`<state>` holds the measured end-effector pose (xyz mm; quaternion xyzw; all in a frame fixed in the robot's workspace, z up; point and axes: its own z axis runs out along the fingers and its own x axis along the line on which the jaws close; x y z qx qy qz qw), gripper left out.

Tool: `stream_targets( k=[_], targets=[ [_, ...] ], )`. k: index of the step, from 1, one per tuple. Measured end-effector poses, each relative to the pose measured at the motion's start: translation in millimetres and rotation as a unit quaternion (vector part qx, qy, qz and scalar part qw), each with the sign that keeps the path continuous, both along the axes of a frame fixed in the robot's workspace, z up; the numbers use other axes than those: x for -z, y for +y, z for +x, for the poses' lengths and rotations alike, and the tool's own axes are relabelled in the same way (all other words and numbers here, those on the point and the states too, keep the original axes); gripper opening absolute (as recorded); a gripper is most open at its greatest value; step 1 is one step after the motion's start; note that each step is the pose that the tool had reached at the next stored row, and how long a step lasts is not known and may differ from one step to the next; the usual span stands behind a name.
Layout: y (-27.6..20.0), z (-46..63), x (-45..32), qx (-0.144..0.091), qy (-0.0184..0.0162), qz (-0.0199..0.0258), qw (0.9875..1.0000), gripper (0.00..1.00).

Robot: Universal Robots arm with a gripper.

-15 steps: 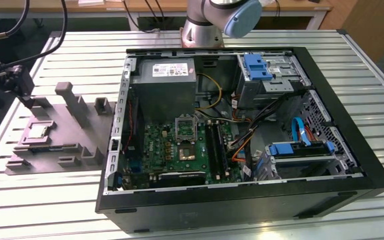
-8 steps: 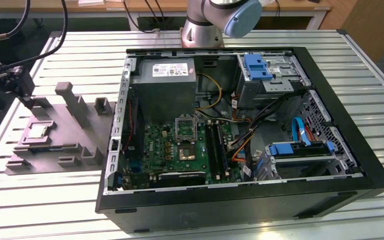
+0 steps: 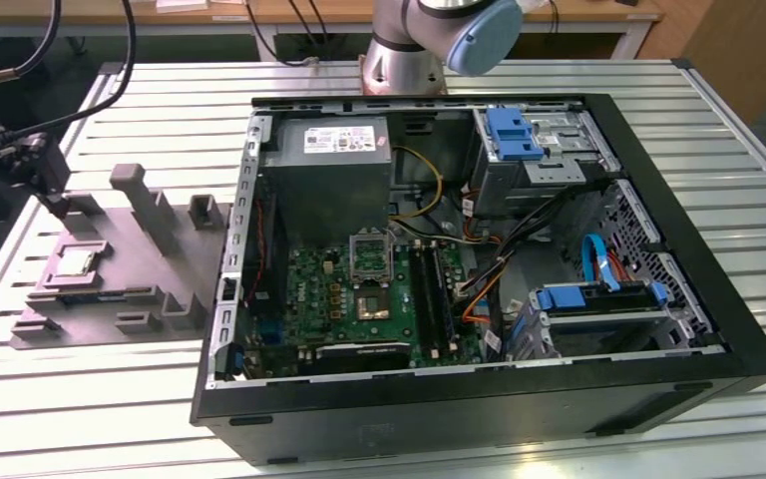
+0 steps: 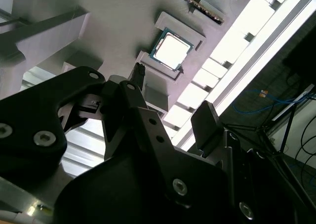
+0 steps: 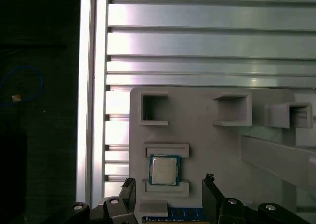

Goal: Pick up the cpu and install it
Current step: 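Pick up the cpu and move it towards the insertion slot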

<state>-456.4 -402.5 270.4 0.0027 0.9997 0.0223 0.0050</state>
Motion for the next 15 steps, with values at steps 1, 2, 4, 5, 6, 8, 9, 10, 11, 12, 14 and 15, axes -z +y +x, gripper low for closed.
stream_targets(
  k=[1, 2, 4, 5, 6, 8, 9, 10, 11, 12, 14, 15],
  targets=[
    [0.0, 0.0, 0.2, 0.0, 0.0, 0.0, 1.0, 0.64],
    [0.0, 0.0, 3.4, 0.0, 0.0, -0.0001, 1.0, 0.64],
    [0.0, 0.0, 4.1, 0.0, 0.0, -0.0001, 1.0, 0.64],
    [0.0, 0.0, 4.1, 0.0, 0.0, -0.0001, 1.0, 0.64],
    [0.0, 0.0, 4.1, 0.0, 0.0, -0.0001, 1.0, 0.64],
    [0.0, 0.0, 4.2, 0.0, 0.0, -0.0001, 1.0, 0.64],
    [0.0, 0.0, 4.2, 0.0, 0.0, -0.0001, 1.0, 0.64],
    [0.0, 0.0, 4.2, 0.0, 0.0, -0.0001, 1.0, 0.64],
    [0.0, 0.0, 4.2, 0.0, 0.0, -0.0001, 1.0, 0.64],
    [0.0, 0.0, 4.2, 0.0, 0.0, -0.0001, 1.0, 0.64],
    [0.0, 0.0, 4.2, 0.0, 0.0, -0.0001, 1.0, 0.64],
    [0.0, 0.0, 4.3, 0.0, 0.0, -0.0001, 1.0, 0.64]
  ],
)
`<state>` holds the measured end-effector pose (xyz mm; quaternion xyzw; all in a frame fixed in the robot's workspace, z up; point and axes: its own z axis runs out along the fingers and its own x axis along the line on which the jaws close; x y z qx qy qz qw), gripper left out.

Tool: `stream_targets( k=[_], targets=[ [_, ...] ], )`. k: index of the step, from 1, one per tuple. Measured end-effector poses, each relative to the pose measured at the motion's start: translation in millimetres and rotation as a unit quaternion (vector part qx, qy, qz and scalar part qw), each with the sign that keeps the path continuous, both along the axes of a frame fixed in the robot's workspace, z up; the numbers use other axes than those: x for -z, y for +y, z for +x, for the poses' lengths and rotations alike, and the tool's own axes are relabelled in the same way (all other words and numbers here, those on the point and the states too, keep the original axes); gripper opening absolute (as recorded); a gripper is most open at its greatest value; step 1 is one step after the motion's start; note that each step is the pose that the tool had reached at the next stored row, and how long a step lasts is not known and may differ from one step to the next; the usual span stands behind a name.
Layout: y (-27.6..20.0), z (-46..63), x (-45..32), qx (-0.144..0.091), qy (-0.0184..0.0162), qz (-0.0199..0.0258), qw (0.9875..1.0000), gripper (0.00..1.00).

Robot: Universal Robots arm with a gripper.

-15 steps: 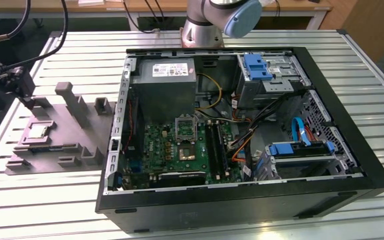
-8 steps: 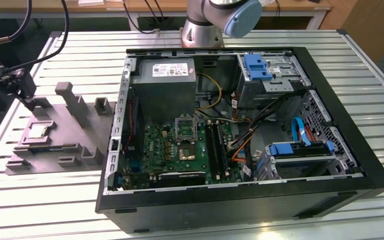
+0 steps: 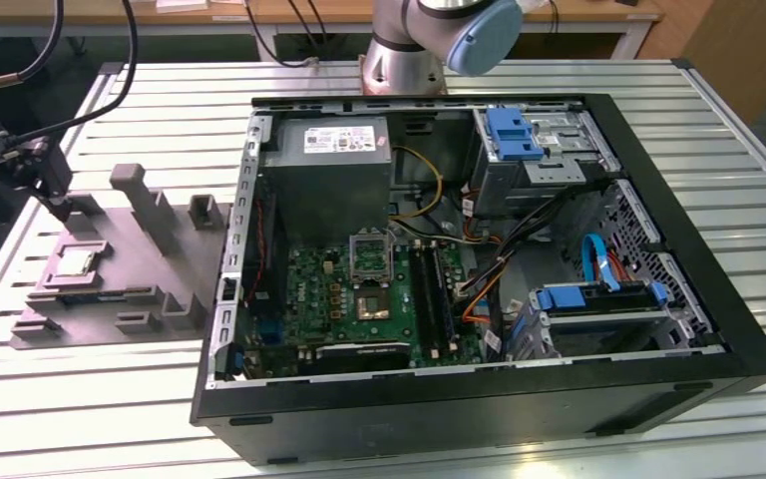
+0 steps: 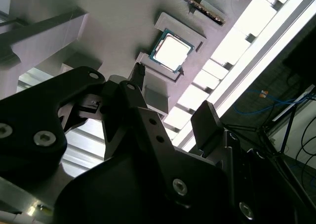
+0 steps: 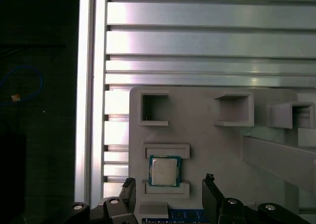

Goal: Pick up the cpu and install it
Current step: 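Pick up the cpu and move it towards the insertion slot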

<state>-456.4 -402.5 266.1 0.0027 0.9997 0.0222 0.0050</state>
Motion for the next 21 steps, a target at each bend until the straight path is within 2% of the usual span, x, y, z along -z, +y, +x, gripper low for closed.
stream_targets(
  k=[9, 17, 21],
  targets=[
    [-0.3, 0.0, 6.2, 0.002, 0.0, -0.0002, 1.0, 0.64],
    [-0.3, 0.1, 6.7, 0.002, 0.0, -0.0005, 1.0, 0.64],
    [-0.4, 1.1, 9.5, 0.002, -0.0001, -0.0065, 1.0, 0.64]
  ],
)
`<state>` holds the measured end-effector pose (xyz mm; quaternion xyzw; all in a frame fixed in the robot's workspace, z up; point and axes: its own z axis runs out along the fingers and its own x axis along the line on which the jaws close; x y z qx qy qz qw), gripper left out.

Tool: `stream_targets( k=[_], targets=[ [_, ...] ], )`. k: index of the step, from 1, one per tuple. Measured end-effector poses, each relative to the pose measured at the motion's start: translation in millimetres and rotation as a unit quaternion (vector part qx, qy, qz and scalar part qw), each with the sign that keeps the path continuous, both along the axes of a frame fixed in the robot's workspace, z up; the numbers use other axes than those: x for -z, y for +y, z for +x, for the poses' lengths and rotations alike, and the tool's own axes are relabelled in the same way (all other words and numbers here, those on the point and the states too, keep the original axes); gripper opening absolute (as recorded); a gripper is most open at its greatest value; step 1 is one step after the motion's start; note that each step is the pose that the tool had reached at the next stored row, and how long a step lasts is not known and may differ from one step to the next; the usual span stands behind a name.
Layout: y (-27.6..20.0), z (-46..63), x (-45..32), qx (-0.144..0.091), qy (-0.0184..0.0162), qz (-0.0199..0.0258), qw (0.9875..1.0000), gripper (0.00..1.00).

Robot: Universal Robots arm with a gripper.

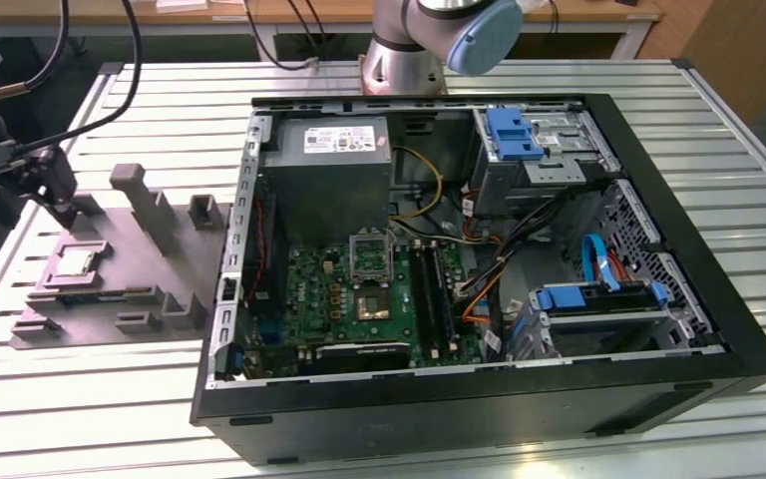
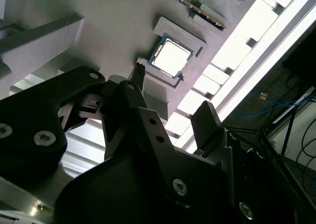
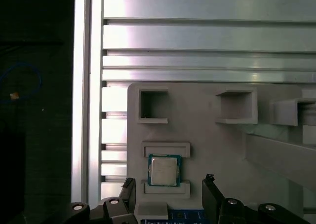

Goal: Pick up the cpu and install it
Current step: 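Pick up the cpu and move it towards the insertion slot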

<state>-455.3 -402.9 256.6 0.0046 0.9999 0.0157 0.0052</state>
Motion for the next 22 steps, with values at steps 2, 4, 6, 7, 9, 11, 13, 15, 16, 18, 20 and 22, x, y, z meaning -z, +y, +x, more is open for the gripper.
stream_targets(
  k=[2, 4, 6, 7, 9, 11, 13, 15, 16, 18, 20, 22],
  targets=[
    [0.0, 0.8, 3.1, 0.0, 0.0, 0.0009, 1.0, 0.64],
    [0.1, 1.6, 5.6, 0.0, 0.0001, 0.0055, 1.0, 0.64],
    [0.1, 1.7, 9.2, 0.0, 0.0001, 0.006, 1.0, 0.64],
    [0.1, 1.7, 11.0, 0.0, 0.0001, 0.0061, 1.0, 0.64],
    [0.0, 1.8, 14.6, 0.0, 0.0001, 0.0062, 1.0, 0.64],
    [-0.1, 1.8, 18.4, 0.0, 0.0001, 0.0061, 1.0, 0.64],
    [-0.7, 1.8, 21.8, -0.001, 0.0, 0.0062, 1.0, 0.64],
    [-1.0, 1.3, 23.8, -0.002, 0.0002, 0.0063, 1.0, 0.64],
    [-1.1, 1.0, 24.6, -0.002, 0.0001, 0.0064, 1.0, 0.64],
    [-1.1, 0.8, 25.3, -0.002, 0.0001, 0.0064, 1.0, 0.64],
    [-1.0, 0.6, 25.7, -0.002, 0.0002, 0.0064, 1.0, 0.64],
    [-1.1, 0.5, 26.3, -0.001, 0.0001, 0.0064, 1.0, 0.64]
  ],
)
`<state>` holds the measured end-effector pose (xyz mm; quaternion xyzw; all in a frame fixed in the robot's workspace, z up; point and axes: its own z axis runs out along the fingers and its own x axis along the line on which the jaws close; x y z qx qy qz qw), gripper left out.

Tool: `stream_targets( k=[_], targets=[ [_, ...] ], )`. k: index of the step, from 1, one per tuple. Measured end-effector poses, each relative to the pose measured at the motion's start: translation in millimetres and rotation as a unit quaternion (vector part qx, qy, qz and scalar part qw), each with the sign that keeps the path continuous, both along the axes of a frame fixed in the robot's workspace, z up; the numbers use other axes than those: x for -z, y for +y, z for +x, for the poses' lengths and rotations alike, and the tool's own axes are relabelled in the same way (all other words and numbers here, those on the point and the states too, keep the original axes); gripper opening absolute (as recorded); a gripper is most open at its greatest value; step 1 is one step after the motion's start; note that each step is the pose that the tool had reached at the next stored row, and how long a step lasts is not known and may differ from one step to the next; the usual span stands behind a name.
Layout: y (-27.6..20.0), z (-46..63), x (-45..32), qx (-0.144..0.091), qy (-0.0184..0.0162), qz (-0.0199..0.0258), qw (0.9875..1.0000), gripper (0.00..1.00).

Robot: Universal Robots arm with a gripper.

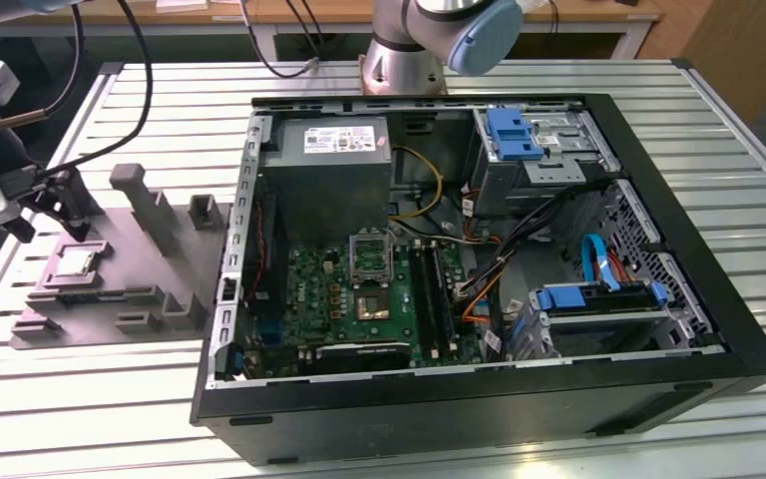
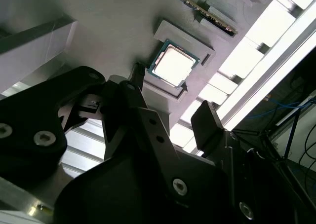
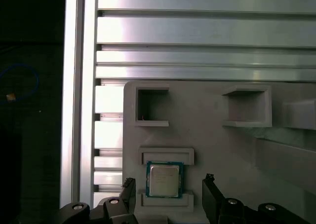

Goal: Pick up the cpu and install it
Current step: 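Pick up the cpu and move it towards the insertion slot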

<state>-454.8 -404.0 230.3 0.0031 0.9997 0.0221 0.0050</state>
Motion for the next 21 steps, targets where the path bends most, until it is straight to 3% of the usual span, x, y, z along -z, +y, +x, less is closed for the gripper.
stream_targets(
  k=[12, 13, 21],
  targets=[
    [0.0, 0.0, 0.8, 0.002, 0.0, -0.0002, 1.0, 0.63],
    [0.0, 0.0, 1.1, 0.002, -0.0001, -0.0002, 1.0, 0.56],
    [0.0, -0.2, 9.1, 0.003, -0.0007, -0.0009, 1.0, 0.56]
  ],
)
